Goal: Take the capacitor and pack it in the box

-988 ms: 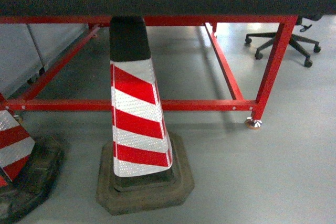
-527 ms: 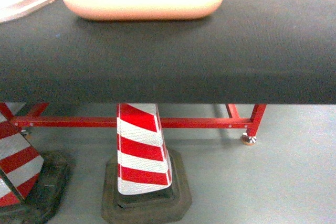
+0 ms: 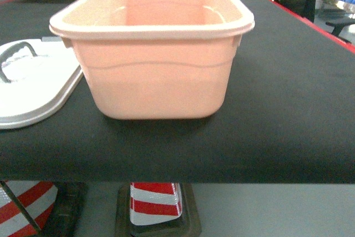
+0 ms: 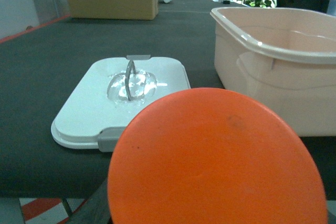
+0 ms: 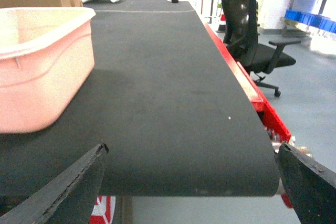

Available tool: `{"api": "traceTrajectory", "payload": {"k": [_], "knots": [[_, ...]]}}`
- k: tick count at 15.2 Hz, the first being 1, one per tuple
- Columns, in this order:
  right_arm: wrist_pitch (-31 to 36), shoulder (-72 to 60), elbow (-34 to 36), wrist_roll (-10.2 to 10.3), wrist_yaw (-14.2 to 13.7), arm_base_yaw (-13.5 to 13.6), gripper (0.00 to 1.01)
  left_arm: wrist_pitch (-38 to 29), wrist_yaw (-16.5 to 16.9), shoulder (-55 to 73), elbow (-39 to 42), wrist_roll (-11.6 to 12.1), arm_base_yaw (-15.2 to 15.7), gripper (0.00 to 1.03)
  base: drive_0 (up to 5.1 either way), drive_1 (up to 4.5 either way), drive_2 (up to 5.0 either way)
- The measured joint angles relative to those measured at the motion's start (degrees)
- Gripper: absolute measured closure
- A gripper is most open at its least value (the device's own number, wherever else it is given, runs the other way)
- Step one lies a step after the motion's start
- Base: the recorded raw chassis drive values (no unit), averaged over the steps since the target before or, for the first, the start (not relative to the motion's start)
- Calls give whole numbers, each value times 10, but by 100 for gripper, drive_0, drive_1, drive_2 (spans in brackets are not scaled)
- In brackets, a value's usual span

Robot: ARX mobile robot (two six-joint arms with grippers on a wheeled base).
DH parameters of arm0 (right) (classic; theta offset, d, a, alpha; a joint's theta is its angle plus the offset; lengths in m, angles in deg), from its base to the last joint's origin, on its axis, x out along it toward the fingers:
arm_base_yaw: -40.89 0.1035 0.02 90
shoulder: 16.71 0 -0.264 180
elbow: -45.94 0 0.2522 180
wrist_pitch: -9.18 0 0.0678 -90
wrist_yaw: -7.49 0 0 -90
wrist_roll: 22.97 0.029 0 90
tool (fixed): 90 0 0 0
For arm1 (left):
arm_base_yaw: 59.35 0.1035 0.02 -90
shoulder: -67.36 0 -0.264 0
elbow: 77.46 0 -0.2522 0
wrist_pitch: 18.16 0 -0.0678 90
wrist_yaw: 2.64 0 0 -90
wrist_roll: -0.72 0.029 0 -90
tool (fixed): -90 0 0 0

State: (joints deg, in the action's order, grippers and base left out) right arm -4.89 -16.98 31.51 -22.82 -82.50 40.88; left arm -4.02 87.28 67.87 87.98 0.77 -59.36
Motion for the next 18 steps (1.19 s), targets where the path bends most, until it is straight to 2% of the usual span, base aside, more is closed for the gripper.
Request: {"api": "traceTrajectory", "payload": {"k": [12,13,14,15,17,18], "knots": [[0,0,0,0,0,0,3,0,0,0,0,0,0,59,0,0,0],[0,0,0,0,0,0,3,-12,12,9,0,9,5,59,0,0,0],[0,0,0,0,0,0,3,-119,28,76,0,31,4,59,0,0,0],[0,0,0,0,0,0,3,-223,4,187,-6,35,-15,59,0,0,0],[0,0,0,0,0,0,3,-441,-52,452,-57,32,-93,59,0,0,0],[0,0,0,0,0,0,3,-545,-74,591,-141,30,-138,59,0,0,0]]}}
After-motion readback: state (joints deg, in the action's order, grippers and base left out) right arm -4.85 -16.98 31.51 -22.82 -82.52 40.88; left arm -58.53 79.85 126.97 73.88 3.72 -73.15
